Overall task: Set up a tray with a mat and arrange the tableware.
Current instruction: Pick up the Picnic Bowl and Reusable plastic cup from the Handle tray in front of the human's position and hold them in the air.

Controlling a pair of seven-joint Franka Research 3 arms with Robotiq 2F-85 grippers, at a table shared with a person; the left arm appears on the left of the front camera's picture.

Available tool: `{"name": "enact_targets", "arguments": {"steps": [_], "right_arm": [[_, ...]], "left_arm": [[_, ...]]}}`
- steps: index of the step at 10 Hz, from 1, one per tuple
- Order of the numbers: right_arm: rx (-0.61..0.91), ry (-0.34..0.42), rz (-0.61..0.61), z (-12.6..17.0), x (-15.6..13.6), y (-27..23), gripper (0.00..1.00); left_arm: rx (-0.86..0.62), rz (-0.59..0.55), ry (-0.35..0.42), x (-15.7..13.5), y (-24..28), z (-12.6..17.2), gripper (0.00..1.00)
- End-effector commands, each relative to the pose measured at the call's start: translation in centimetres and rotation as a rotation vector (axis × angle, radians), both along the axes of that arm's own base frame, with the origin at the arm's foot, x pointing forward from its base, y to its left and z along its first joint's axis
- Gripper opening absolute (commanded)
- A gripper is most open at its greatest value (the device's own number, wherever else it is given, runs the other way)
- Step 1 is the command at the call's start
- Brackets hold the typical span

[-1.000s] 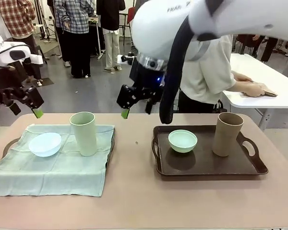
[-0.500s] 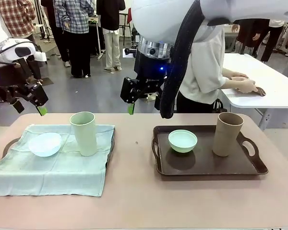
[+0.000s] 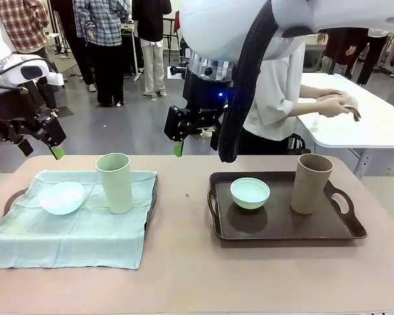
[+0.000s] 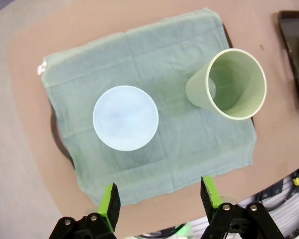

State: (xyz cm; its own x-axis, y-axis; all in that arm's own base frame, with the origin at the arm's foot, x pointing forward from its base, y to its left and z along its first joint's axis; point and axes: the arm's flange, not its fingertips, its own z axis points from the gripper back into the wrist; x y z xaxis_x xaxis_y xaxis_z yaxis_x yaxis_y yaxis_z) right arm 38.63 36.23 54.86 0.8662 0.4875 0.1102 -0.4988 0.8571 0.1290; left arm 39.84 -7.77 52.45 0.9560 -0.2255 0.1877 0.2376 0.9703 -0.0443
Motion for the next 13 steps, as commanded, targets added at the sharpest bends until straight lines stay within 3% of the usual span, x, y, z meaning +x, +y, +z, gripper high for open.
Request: {"name": "enact_targets", "arguments": {"steps": [1,4,5,8,10,13], "right_arm": [[0.021,-0.003,0.015,-0.5,0.1,-0.4,1.00],[0.000,0.000,0.000,0.0,0.0,0.0,1.00],[-0.047,0.095,0.065,-0.4,0.0,-1.9,1.00],[-0.086,0.249,-0.131,-1.8,0.7,-12.6,1.00],[-0.010,0.233,-0.225,-1.6,0.1,-18.2,1.00],[0.085,0.153,-0.331,0.1,-2.9,-26.3,1.00]], "left_arm": [[0.004,-0.010,-0.004,0.0,0.1,-0.1,0.85],[0.000,0.000,0.000,0.0,0.0,0.0,0.85],[0.001,-0.018,-0.005,0.5,-0.6,1.2,0.85],[-0.080,0.024,0.048,1.0,1.2,1.4,0.85],[-0.139,0.037,0.149,1.5,3.0,-0.8,0.85],[-0.260,0.079,0.125,1.3,6.9,-0.3,0.85]]}}
